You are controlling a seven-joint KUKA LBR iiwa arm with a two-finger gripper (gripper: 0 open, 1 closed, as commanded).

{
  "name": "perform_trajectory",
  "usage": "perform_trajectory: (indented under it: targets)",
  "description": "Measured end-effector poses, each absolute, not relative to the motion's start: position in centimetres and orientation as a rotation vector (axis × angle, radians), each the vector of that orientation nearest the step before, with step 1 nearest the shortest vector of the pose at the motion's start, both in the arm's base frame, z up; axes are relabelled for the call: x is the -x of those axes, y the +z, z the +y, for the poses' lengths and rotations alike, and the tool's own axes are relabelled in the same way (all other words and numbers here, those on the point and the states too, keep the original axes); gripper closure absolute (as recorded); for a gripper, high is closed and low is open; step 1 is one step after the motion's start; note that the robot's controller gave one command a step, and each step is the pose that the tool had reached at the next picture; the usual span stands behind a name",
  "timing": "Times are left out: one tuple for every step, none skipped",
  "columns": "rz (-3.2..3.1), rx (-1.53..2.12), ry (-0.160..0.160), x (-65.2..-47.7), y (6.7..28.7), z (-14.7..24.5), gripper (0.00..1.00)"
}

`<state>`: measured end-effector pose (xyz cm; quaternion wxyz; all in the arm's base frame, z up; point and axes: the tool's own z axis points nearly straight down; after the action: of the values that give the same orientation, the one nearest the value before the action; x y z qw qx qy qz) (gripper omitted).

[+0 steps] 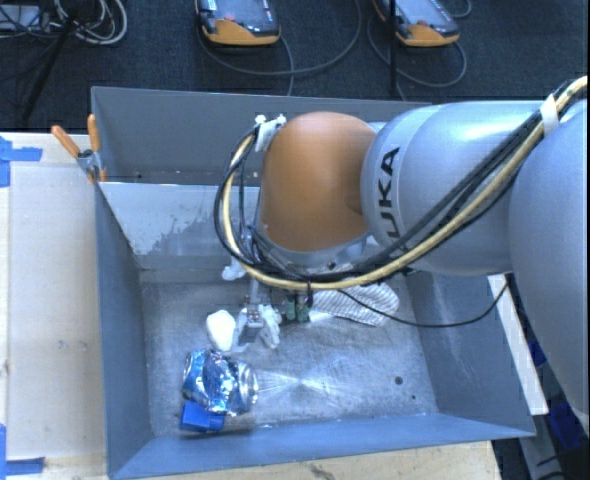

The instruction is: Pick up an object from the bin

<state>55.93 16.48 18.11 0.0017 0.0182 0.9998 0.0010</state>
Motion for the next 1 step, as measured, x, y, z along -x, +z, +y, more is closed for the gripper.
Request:
perform_trajectory:
  targets:
    - [3.148, 0.009, -0.006, -53.92, 15.76, 15.45, 0.0]
